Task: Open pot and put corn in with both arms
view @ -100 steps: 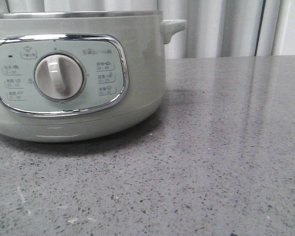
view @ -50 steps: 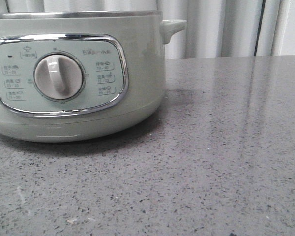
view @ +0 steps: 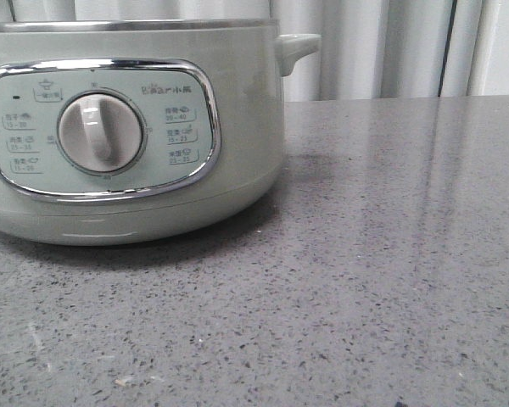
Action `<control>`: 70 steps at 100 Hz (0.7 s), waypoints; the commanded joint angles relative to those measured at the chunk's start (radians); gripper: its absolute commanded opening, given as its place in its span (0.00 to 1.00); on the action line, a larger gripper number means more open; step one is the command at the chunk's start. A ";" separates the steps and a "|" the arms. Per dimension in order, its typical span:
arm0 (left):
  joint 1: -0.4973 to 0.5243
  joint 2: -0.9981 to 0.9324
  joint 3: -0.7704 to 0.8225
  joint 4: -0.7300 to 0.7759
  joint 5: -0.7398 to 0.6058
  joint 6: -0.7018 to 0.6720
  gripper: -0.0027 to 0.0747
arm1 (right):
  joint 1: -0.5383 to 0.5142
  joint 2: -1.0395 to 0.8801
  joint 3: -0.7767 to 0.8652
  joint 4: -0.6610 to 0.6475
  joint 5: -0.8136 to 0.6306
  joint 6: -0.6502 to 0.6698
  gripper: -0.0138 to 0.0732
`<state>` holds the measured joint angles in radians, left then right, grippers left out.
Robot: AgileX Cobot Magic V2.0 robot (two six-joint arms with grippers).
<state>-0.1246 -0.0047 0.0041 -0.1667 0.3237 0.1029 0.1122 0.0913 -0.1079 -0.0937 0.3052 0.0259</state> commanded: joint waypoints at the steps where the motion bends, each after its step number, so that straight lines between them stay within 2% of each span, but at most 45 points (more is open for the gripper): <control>1: -0.008 -0.029 0.020 -0.011 -0.046 -0.007 0.01 | -0.034 -0.013 -0.022 -0.002 0.015 -0.002 0.09; 17: -0.008 -0.029 0.020 -0.011 -0.046 -0.007 0.01 | -0.071 -0.028 0.040 -0.002 0.034 -0.002 0.09; 37: -0.008 -0.029 0.020 -0.011 -0.046 -0.007 0.01 | -0.079 -0.091 0.137 -0.002 -0.013 -0.002 0.09; 70: -0.008 -0.029 0.020 -0.011 -0.046 -0.007 0.01 | -0.097 -0.123 0.137 -0.002 -0.001 -0.002 0.09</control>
